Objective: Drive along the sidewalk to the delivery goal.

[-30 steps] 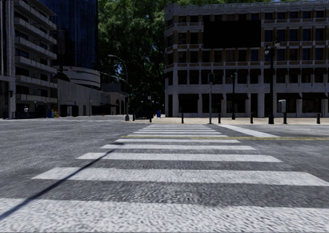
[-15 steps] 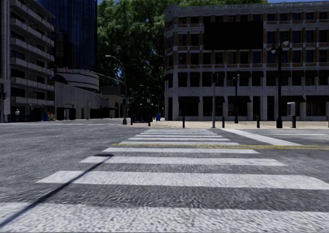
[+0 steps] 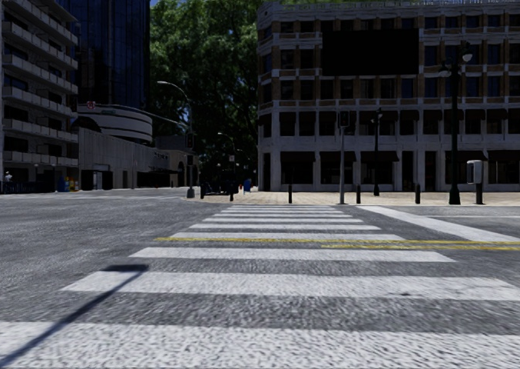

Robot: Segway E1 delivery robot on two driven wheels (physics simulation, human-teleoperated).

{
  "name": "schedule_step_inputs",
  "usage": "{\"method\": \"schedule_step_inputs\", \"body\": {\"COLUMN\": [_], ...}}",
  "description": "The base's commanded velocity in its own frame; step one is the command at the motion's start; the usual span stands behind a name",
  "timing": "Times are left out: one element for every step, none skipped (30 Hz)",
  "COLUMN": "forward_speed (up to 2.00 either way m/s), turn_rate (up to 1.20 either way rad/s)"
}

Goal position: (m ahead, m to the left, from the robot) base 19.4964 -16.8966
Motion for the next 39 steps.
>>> {"method": "schedule_step_inputs", "body": {"forward_speed": [2.0,2.0,2.0,2.0,2.0,2.0,2.0,2.0,2.0,2.0,2.0,2.0,2.0,2.0,2.0,2.0,2.0,2.0,2.0,2.0,2.0,2.0,2.0,2.0,2.0,2.0,2.0,2.0,2.0,2.0,2.0,2.0,2.0,2.0,2.0,2.0,2.0,2.0,2.0], "turn_rate": [-0.18,-0.18,-0.02,0.0,0.0,0.0,0.0,0.0,0.0,0.0,0.0,0.0,0.0,0.0,0.0,0.0,0.0,0.0,0.0,0.0,0.0,0.0,0.0,0.0,0.0,0.0,0.0,0.0,0.0,0.0,0.0,0.0,0.0,0.0,0.0,0.0,0.0,0.0,0.0]}}
